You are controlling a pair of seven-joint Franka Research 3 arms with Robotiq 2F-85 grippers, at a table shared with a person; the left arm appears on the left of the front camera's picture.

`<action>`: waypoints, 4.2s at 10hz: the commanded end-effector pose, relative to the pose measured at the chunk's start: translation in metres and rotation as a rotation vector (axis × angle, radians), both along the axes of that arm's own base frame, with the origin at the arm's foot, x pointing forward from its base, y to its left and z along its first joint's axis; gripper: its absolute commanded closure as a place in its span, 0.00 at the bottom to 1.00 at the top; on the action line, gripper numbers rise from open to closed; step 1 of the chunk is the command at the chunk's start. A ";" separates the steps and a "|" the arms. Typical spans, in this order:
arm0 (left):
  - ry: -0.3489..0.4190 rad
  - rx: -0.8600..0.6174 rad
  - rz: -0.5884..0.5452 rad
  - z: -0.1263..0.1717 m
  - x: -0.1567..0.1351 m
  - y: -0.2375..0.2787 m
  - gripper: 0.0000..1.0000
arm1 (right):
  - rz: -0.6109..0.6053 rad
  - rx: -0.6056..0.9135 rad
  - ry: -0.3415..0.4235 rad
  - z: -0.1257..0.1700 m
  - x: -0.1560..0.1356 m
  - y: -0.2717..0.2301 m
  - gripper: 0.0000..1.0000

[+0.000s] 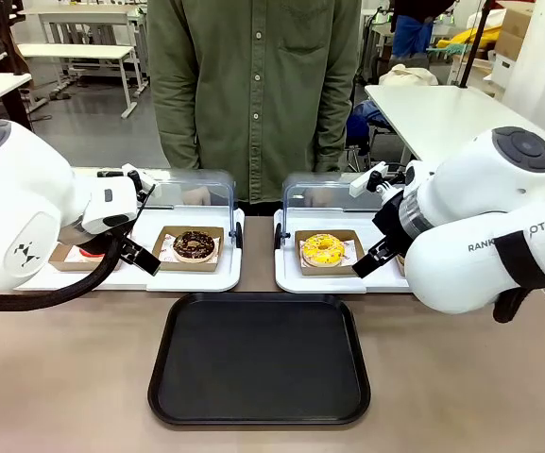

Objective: Move the third donut from the left to the tray.
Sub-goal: Pick up the Paper togo box containing the Donut indicated by the person and place it on the Handle tray.

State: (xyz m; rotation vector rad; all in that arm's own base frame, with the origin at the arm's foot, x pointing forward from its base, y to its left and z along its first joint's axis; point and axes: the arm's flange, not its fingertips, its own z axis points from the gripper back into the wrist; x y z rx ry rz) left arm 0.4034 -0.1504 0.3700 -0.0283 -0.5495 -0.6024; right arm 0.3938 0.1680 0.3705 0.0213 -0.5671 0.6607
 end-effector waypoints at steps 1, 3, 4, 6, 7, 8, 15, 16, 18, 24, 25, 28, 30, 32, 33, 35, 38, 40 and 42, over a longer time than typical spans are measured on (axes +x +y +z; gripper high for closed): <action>0.017 -0.048 -0.057 0.019 -0.004 -0.002 0.00 | 0.000 0.000 0.000 0.000 0.000 0.000 0.00; 0.039 -0.125 -0.120 0.074 -0.010 0.021 0.00 | 0.054 0.169 0.024 0.062 -0.006 -0.028 0.00; 0.051 -0.142 -0.147 0.100 -0.011 0.039 0.00 | 0.049 0.217 0.007 0.086 -0.012 -0.052 0.00; 0.101 -0.196 -0.287 0.137 -0.013 0.087 0.00 | 0.102 0.310 -0.015 0.119 -0.026 -0.120 0.00; 0.119 -0.214 -0.380 0.145 -0.010 0.110 0.00 | 0.157 0.355 -0.033 0.126 -0.031 -0.160 0.00; 0.123 -0.231 -0.457 0.147 -0.012 0.136 0.00 | 0.206 0.399 -0.056 0.128 -0.034 -0.195 0.00; -0.183 -0.474 -0.779 0.125 -0.031 0.293 0.00 | 0.441 0.615 -0.334 0.108 -0.064 -0.356 0.00; -0.226 -0.499 -0.796 0.123 -0.034 0.297 0.00 | 0.444 0.647 -0.364 0.104 -0.067 -0.364 0.00; -0.280 -0.574 -0.816 0.117 -0.037 0.307 0.00 | 0.438 0.669 -0.371 0.098 -0.069 -0.370 0.00; -0.278 -0.591 -0.798 0.111 -0.042 0.301 0.00 | 0.413 0.690 -0.367 0.094 -0.073 -0.370 0.00; -0.278 -0.591 -0.798 0.111 -0.042 0.301 0.00 | 0.413 0.690 -0.367 0.094 -0.073 -0.370 0.00; -0.278 -0.591 -0.798 0.111 -0.042 0.301 0.00 | 0.413 0.690 -0.367 0.094 -0.073 -0.370 0.00; -0.278 -0.591 -0.798 0.111 -0.042 0.301 0.00 | 0.413 0.690 -0.367 0.094 -0.073 -0.370 0.00; -0.278 -0.591 -0.798 0.111 -0.042 0.301 0.00 | 0.413 0.690 -0.367 0.094 -0.073 -0.370 0.00; -0.278 -0.591 -0.798 0.111 -0.042 0.301 0.00 | 0.413 0.690 -0.367 0.094 -0.073 -0.370 0.00; -0.278 -0.591 -0.798 0.111 -0.042 0.301 0.00 | 0.413 0.690 -0.367 0.094 -0.073 -0.370 0.00; -0.278 -0.591 -0.798 0.111 -0.042 0.301 0.00 | 0.413 0.690 -0.367 0.094 -0.073 -0.370 0.00; -0.278 -0.591 -0.798 0.111 -0.042 0.301 0.00 | 0.413 0.690 -0.367 0.094 -0.073 -0.370 0.00; -0.278 -0.591 -0.798 0.111 -0.042 0.301 0.00 | 0.413 0.690 -0.367 0.094 -0.073 -0.370 0.00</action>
